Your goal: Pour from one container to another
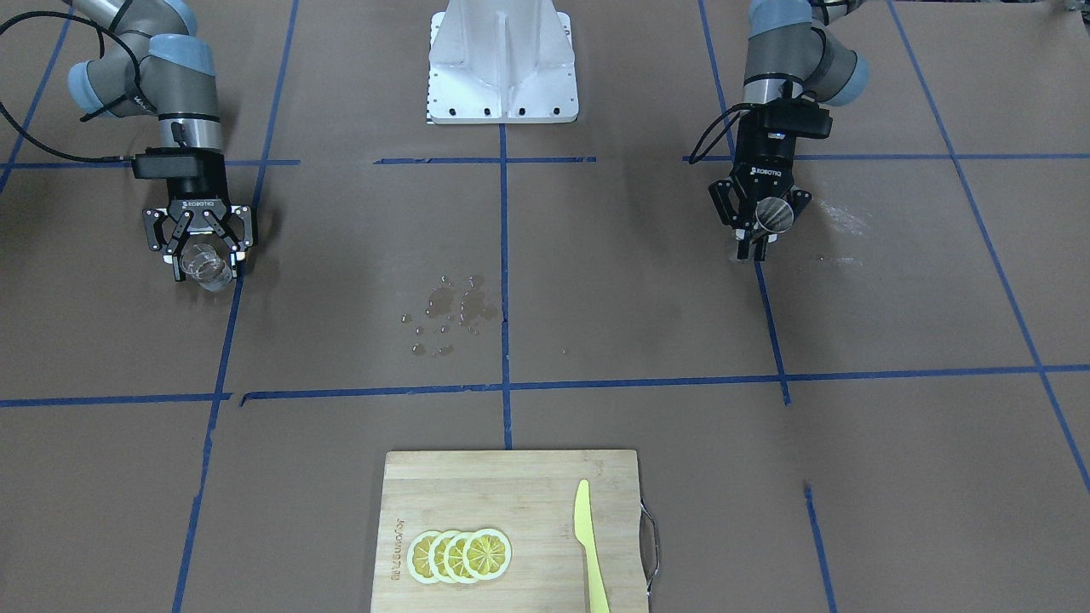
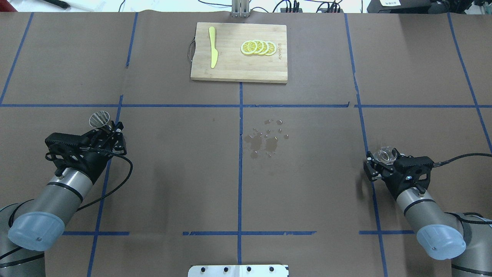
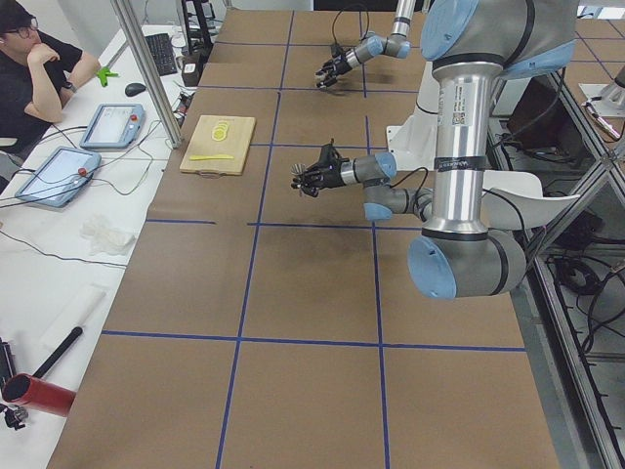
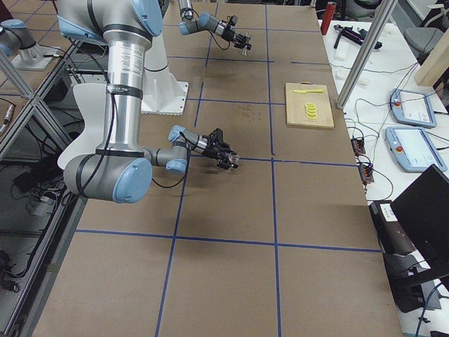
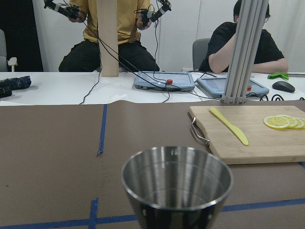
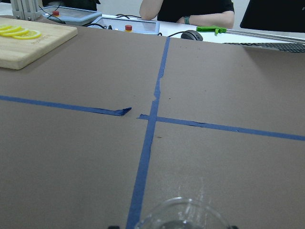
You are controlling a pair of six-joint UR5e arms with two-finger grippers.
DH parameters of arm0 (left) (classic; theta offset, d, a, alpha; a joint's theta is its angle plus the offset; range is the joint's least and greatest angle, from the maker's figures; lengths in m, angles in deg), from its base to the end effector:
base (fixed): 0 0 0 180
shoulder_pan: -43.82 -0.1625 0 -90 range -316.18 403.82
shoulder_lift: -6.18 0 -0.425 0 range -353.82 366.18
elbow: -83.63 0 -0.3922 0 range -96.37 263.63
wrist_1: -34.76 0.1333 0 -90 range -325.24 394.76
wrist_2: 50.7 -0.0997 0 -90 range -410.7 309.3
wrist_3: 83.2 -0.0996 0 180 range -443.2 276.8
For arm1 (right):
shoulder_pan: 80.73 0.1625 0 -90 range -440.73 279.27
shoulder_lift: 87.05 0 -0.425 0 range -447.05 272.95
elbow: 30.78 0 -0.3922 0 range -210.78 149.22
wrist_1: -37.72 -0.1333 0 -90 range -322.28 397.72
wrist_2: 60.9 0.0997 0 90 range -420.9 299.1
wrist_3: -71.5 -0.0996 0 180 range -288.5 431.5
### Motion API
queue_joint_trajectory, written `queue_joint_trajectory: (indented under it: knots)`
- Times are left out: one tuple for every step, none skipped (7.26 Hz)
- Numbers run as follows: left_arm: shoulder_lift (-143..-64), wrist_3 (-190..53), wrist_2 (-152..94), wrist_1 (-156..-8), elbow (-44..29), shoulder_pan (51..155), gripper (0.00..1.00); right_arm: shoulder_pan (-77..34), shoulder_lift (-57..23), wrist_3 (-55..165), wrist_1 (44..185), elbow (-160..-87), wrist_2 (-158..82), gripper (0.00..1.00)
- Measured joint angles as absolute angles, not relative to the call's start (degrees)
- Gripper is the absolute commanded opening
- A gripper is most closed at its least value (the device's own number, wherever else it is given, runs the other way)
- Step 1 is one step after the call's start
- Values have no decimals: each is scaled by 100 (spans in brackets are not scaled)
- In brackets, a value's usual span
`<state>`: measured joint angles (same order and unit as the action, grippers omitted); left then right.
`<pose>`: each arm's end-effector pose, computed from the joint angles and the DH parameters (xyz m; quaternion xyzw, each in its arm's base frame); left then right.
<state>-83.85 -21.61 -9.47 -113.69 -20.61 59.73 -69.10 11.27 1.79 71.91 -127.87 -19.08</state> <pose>0.3974 -0.3298 0.4151 0.5116 0.3747 -0.1635 0.7558 -0.3916 -0.2925 0.5487 0.4638 -0.3027 0.1254 0.8231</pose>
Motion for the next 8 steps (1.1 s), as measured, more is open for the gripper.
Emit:
queue_joint_trajectory:
  knots:
    - [-8388, -2160, -947, -11369, -2056, 5973, 0, -6897, 1072, 197, 7191, -12755, -1907, 76]
    - [-8390, -2161, -948, -11369, -2054, 5973, 0, -6882, 1047, 203, 7191, -12736, -1903, 75]
    - [-8396, -2165, -948, -11369, -2053, 5972, 0, -6869, 1036, 206, 7191, -12726, -1895, 74]
    - [-8430, -2167, -948, -11366, -2035, 5972, 0, -6865, 1034, 207, 7189, -12711, -1891, 74]
    - [-8497, -2166, -948, -11363, -1989, 5972, 0, -6859, 1040, 207, 7166, -12668, -1890, 74]
    - [-8554, -2163, -948, -11361, -1939, 5972, 0, -6855, 1046, 217, 7054, -12567, -1885, 73]
    - [-8577, -2162, -948, -11362, -1915, 5974, 0, -6853, 1042, 320, 6805, -12437, -1878, 71]
    - [-8585, -2163, -948, -11366, -1907, 5977, 0, -6852, 1031, 490, 6550, -12360, -1876, 69]
